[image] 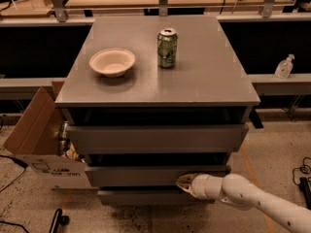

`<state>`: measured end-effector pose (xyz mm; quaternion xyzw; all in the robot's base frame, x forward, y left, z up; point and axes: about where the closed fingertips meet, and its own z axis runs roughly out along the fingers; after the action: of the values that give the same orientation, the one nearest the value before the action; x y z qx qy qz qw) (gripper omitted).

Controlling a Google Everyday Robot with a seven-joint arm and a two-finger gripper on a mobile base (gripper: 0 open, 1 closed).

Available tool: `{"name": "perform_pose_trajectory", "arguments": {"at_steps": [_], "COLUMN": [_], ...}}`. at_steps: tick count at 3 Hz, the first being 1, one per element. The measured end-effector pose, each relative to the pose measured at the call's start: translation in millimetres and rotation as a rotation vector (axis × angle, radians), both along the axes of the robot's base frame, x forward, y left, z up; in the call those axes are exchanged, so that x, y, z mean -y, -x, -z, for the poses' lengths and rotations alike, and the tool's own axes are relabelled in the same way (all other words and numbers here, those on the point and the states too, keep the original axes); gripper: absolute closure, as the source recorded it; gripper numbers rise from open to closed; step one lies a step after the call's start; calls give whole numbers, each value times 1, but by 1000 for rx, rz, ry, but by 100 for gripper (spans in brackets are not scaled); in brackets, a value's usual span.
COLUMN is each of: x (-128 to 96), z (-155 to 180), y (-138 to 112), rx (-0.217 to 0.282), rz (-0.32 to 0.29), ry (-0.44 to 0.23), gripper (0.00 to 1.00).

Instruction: Close middle drawer

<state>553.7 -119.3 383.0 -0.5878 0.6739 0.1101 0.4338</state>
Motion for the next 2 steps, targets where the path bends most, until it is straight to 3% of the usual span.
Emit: {"name": "perform_pose_trajectory", "arguments": {"at_steps": [2], "x": [-4], "z": [-8], "y": [-19], "rx": [51], "rz": [5], "ry": [-39], "gripper": [100]}}
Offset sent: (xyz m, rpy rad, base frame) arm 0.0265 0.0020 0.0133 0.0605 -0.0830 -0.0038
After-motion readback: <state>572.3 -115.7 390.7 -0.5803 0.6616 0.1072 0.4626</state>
